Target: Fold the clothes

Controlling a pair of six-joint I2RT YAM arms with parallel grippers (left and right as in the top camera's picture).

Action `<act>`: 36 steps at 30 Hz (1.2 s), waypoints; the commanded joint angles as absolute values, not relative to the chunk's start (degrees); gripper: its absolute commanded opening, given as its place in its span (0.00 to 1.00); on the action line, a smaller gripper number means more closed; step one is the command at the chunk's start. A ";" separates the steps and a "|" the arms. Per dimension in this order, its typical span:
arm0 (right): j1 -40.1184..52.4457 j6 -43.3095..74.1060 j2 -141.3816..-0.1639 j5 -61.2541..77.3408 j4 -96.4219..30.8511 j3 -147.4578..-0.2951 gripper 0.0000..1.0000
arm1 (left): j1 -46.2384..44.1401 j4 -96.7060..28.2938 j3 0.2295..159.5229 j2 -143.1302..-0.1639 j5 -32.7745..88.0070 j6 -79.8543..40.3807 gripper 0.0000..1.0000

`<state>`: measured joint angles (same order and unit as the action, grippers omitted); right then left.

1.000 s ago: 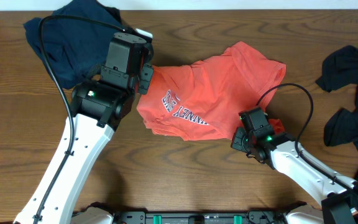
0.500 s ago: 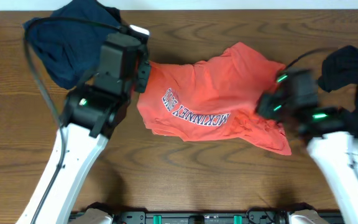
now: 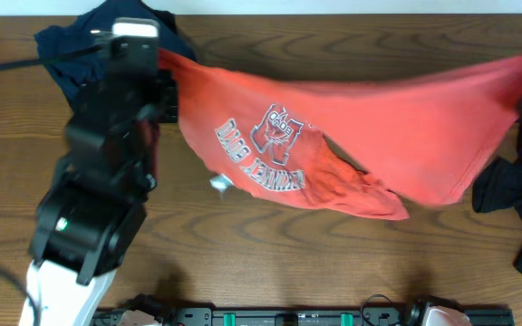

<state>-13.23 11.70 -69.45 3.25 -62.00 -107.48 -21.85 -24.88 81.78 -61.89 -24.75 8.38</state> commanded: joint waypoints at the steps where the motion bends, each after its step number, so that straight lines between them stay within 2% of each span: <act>1: -16.10 8.23 -68.99 3.03 -63.53 -113.89 0.01 | -21.54 -21.67 82.54 -57.56 -29.28 11.40 0.06; 7: -19.53 7.57 -68.99 2.98 -67.70 -123.26 0.01 | -21.56 -21.63 83.57 -51.42 -29.19 11.77 0.06; 15: -21.56 6.74 -68.99 3.03 -71.48 -130.08 0.01 | -21.71 -28.77 88.25 -47.94 -28.60 11.77 0.06; 22: -21.56 6.70 -71.64 4.91 -72.77 -130.06 0.01 | -21.71 -27.90 89.82 -49.19 -19.94 11.73 0.06; 30: -21.52 4.62 -82.02 9.23 -69.78 -130.06 0.01 | -21.69 -23.49 89.82 -60.84 -19.94 13.34 0.06; 36: -21.34 2.48 -95.09 17.74 -55.20 -130.06 0.01 | -19.09 -8.82 89.97 -76.03 -19.94 16.84 0.06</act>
